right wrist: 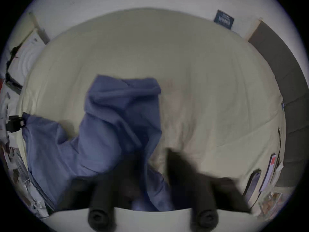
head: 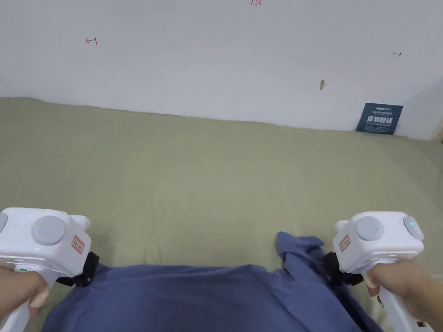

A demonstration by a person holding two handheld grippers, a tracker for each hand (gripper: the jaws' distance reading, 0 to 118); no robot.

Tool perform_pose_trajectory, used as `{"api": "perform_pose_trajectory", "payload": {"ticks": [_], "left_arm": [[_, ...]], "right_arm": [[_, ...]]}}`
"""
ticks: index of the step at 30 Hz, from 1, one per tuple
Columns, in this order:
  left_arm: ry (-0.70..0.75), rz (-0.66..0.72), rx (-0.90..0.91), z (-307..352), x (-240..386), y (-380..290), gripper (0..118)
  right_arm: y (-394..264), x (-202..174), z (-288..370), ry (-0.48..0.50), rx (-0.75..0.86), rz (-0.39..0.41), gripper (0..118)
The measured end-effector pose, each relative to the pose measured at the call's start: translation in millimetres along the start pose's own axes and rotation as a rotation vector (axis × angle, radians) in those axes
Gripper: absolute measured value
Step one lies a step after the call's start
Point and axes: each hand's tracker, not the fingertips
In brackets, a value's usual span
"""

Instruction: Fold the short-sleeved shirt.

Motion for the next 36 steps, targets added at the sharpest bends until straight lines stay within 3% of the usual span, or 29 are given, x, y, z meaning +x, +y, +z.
{"api": "perform_pose_trajectory", "payload": {"ticks": [1, 6, 12, 19, 28, 36], "left_arm": [[-0.005, -0.002, -0.004, 0, -3, -2, 3], [-0.057, -0.008, 0.01, 24, -13, -9, 3], [-0.125, -0.007, 0.102, 97, -29, -45, 3], [-0.147, -0.016, 0.171, 161, -39, -139, 3], [-0.148, 0.06, 0.031, 114, -37, -273, 3], [-0.159, 0.189, 0.016, 79, -46, -297, 5]], "right_arm": [[-3, 2, 3, 0.019, 0.008, -0.004, 0], [-24, 24, 51, 0.055, 0.13, -0.056, 0], [-67, 59, 136, 0.108, 0.223, -0.051, 0], [-186, 76, 208, 0.136, 0.293, -0.028, 0], [-323, 83, 146, 0.158, 0.145, -0.127, 0], [-345, 92, 106, 0.121, 0.116, -0.203, 0]]}}
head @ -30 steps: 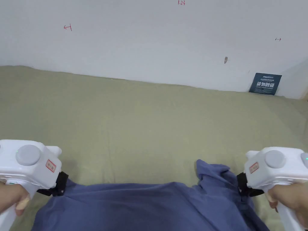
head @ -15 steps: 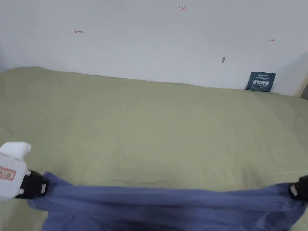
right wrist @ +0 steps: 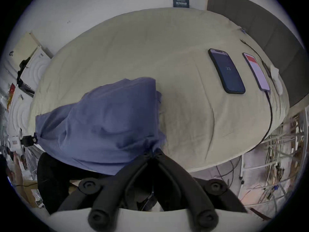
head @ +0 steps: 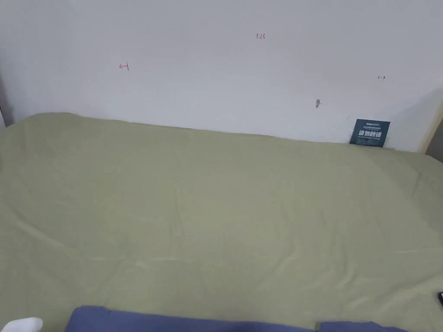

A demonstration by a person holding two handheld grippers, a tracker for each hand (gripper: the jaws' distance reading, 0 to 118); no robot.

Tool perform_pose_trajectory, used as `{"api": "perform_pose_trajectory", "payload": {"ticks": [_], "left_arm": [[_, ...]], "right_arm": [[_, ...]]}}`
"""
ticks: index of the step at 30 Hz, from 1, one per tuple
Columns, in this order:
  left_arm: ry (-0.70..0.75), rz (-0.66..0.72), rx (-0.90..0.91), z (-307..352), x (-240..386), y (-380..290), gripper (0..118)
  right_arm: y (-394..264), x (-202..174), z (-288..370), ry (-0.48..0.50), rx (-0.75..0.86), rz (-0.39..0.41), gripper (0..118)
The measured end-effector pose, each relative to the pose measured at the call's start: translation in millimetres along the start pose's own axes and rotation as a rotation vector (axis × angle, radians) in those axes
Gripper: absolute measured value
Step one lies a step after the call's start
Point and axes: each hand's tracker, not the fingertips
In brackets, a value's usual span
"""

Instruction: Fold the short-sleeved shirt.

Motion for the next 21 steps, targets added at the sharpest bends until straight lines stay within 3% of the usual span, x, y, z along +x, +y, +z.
{"api": "perform_pose_trajectory", "payload": {"ticks": [1, 2, 3, 4, 5, 7, 9, 11, 13, 14, 15, 21], "left_arm": [[0.0, 0.011, -0.004, 2, 1, 3, 15], [-0.011, 0.026, -0.017, 7, 5, 4, 34], [-0.017, 0.028, -0.015, 14, 7, 5, 74], [-0.018, 0.029, -0.002, 25, 11, 5, 99], [-0.013, 0.025, 0.012, 36, 13, 7, 109], [-0.018, 0.017, 0.069, 60, 14, 13, 108], [-0.014, 0.021, 0.104, 77, 21, 20, 108], [-0.01, 0.003, 0.145, 86, 25, 27, 100], [-0.017, -0.032, 0.169, 88, 33, 29, 61], [-0.019, -0.046, 0.172, 88, 36, 31, 32], [-0.018, -0.063, 0.167, 79, 34, 31, 1], [-0.018, -0.125, 0.109, 56, 28, 32, 0]], "right_arm": [[3, 2, 1, 0.012, 0.015, -0.007, 2], [6, 3, 4, 0.028, 0.021, -0.012, 14], [10, 3, 11, 0.032, 0.014, -0.011, 55], [14, 2, 18, 0.015, 0.01, -0.01, 88], [17, 7, 24, -0.012, 0.014, -0.008, 101], [24, 5, 48, -0.022, 0.064, -0.003, 91], [27, -8, 66, -0.017, 0.102, 0.002, 91], [31, -24, 74, 0.012, 0.114, 0.016, 84], [31, -42, 77, 0.07, 0.087, 0.079, 38], [32, -50, 77, 0.088, 0.079, 0.106, 10], [30, -61, 72, 0.093, 0.073, 0.133, 1], [20, -95, 53, 0.103, 0.041, 0.23, 0]]}}
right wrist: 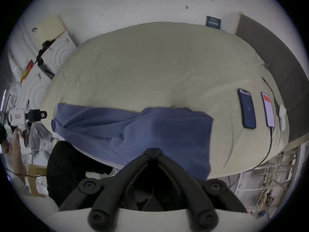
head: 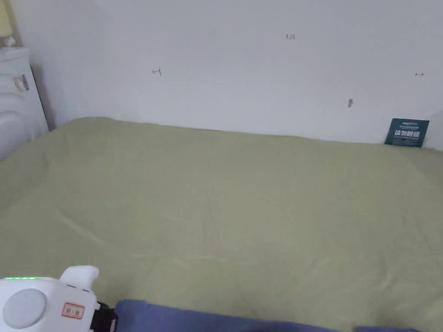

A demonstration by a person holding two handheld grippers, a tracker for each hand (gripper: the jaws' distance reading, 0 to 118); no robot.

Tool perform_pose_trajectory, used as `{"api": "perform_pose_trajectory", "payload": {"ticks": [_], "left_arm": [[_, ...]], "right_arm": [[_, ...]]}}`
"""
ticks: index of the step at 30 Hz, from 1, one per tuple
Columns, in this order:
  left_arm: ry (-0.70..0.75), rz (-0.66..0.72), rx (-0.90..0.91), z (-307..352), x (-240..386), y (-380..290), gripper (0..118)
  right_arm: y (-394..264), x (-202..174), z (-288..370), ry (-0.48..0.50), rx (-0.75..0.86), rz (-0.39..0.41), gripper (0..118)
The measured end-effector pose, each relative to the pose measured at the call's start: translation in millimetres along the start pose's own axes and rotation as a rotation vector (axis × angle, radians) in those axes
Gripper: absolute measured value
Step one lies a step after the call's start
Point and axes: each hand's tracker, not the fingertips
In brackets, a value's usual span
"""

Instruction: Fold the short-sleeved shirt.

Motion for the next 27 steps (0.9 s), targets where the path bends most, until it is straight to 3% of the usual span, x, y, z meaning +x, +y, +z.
{"api": "perform_pose_trajectory", "payload": {"ticks": [4, 10, 11, 13, 14, 21, 25, 27], "left_arm": [[-0.117, 0.011, -0.027, -19, -38, 11, 0], [-0.451, 0.066, -0.08, -49, -100, 22, 1], [-0.474, 0.088, -0.088, -56, -108, 22, 10], [-0.448, 0.157, -0.1, -70, -123, 21, 95], [-0.451, 0.176, -0.121, -80, -127, 19, 118], [-0.629, 0.338, -0.018, -102, -133, -6, 118], [-0.763, 0.388, -0.001, -109, -130, -15, 118], [-0.792, 0.35, -0.049, -117, -121, -21, 118]], "right_arm": [[2, -6, -5, 0.027, -0.009, 0.004, 0], [4, -10, -7, 0.038, -0.015, 0.009, 0], [4, -11, -7, 0.044, -0.017, 0.005, 0], [4, -13, -9, 0.049, -0.02, 0.01, 0], [4, -13, -9, 0.052, -0.024, 0.013, 0], [4, -14, -14, 0.071, -0.028, -0.003, 0], [4, -17, -23, 0.099, -0.036, -0.014, 0], [3, -19, -26, 0.109, -0.039, -0.014, 0]]}}
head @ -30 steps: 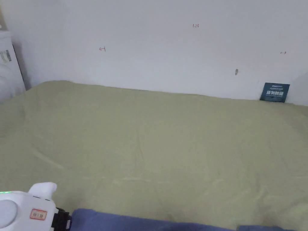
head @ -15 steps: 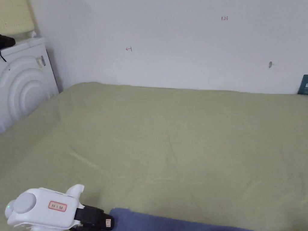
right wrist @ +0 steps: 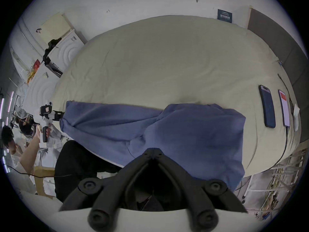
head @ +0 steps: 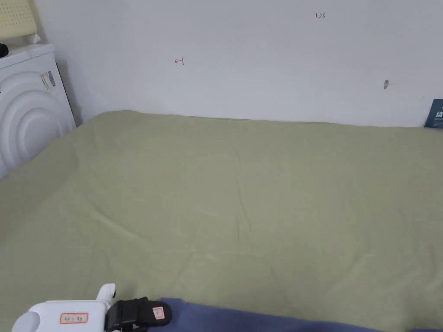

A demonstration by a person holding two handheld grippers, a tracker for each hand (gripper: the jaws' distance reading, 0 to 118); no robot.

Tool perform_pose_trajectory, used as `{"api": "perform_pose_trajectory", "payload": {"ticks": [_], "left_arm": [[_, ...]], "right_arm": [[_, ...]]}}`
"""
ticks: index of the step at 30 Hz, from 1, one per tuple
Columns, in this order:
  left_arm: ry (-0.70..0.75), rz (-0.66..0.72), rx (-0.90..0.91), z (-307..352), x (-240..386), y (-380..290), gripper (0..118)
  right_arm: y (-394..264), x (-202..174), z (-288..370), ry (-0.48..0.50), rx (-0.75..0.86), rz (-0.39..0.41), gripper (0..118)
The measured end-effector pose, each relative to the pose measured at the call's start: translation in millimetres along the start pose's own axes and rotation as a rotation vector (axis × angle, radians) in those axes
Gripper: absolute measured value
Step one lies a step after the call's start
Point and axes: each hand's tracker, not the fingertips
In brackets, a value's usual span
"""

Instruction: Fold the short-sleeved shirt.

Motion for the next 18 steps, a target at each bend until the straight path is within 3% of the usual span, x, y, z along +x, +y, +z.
{"api": "perform_pose_trajectory", "payload": {"ticks": [3, 5, 6, 8, 9, 12, 18], "left_arm": [[0.003, -0.096, -0.022, -11, 4, -6, 116], [-0.004, -0.07, -0.005, -11, 6, -8, 110], [-0.011, -0.056, -0.003, -10, 6, -8, 88], [0.098, -0.077, -0.003, -10, 13, -8, 7], [0.168, -0.092, 0.018, -6, 19, -7, 7], [0.066, -0.018, 0.028, -2, 29, -6, 7], [0.077, -0.156, 0.015, -23, 118, -6, 7]], "right_arm": [[0, -2, -4, 0.015, -0.004, -0.002, 0], [-1, -3, -4, 0.019, 0.0, -0.001, 0], [-2, -3, -4, 0.021, 0.002, -0.003, 0], [-3, -1, -1, 0.027, 0.005, -0.004, 0], [-3, -1, 0, 0.028, 0.01, -0.005, 0], [-5, 3, 7, 0.03, 0.029, -0.012, 0], [-5, 12, 20, 0.046, 0.06, -0.017, 0]]}}
